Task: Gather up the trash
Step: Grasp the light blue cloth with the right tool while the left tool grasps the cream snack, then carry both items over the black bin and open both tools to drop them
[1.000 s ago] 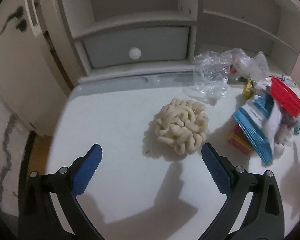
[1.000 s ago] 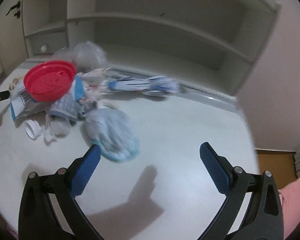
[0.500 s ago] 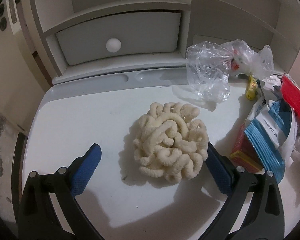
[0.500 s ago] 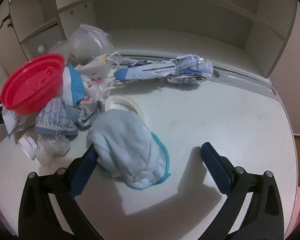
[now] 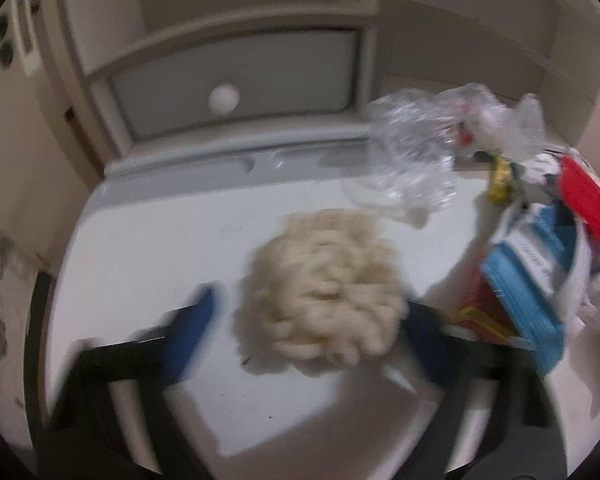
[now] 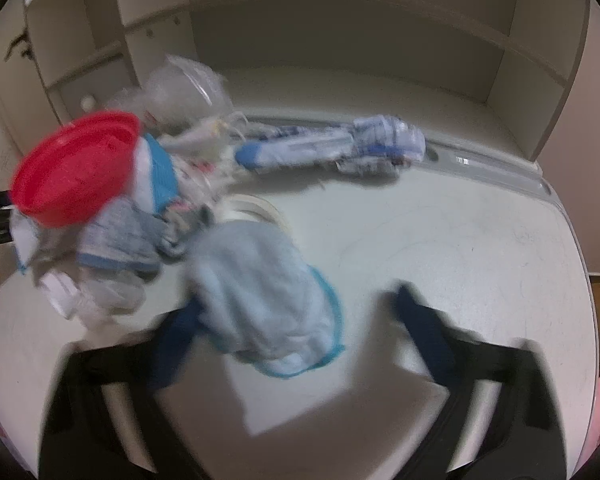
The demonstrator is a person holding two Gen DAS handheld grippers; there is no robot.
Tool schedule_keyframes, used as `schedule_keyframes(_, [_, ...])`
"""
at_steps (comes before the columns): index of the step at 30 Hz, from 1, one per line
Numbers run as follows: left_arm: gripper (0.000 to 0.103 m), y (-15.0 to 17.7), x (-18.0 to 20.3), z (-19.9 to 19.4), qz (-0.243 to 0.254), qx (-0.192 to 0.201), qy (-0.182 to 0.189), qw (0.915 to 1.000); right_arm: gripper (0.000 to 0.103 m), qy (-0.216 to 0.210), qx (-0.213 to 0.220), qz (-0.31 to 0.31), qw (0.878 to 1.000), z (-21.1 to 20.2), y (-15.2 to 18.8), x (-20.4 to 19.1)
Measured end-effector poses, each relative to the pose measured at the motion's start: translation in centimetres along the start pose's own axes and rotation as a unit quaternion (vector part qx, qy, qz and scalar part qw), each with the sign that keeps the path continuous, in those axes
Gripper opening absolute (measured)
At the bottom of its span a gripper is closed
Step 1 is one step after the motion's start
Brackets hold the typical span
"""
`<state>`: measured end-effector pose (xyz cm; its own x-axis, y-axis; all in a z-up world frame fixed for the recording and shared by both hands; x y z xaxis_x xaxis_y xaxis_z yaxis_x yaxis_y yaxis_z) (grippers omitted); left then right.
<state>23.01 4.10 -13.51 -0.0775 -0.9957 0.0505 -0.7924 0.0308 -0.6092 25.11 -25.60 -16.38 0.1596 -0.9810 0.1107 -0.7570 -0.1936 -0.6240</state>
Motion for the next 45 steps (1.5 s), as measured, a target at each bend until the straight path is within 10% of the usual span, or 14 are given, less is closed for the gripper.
schedule_keyframes(4, [0.026, -0.3, 0.5, -1.2, -0.023, -0.012, 0.021, 0.9994, 0.023, -0.018, 0.004, 0.007, 1.000, -1.6, -0.7, -0.9])
schedule_keyframes(14, [0.024, -2.5, 2.2, -9.6, -0.021, 0.069, 0.019, 0.9972, 0.023, -0.026, 0.040, 0.013, 0.999, -6.4, -0.8, -0.6])
schedule_keyframes(27, [0.024, 2.6, 24.4, -13.4, 0.132, 0.047, 0.148, 0.9791, 0.023, 0.010, 0.057, 0.067, 0.996, -12.1, 4.6, 5.2])
schedule_keyframes(34, [0.024, 9.2, 39.3, -15.2, 0.230, 0.008, 0.238, 0.9434, 0.023, 0.091, 0.060, 0.158, 0.981, -21.3, 15.0, 15.7])
schedule_keyframes(40, [0.024, 19.7, 52.5, -18.5, 0.330, -0.041, 0.317, 0.8881, 0.023, 0.147, 0.015, 0.242, 0.959, -27.8, 28.2, 22.6])
schedule_keyframes(45, [0.024, 32.6, 58.3, -17.1, 0.408, -0.133, 0.334, 0.8394, 0.023, 0.109, -0.082, 0.314, 0.939, -24.6, 40.3, 23.6])
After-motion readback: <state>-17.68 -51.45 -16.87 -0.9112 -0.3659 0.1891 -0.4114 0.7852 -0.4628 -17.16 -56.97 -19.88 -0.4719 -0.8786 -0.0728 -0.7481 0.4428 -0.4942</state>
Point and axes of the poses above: each gripper's, at about its wrist camera, not at the fingertips, and z roughly the way its jaws point, x to its right, y to its underside, the point moved 10 cm from there along z, roughly the way its jaws point, and after that the axes turned 9 degrees about -z, right-handed, at the moved point
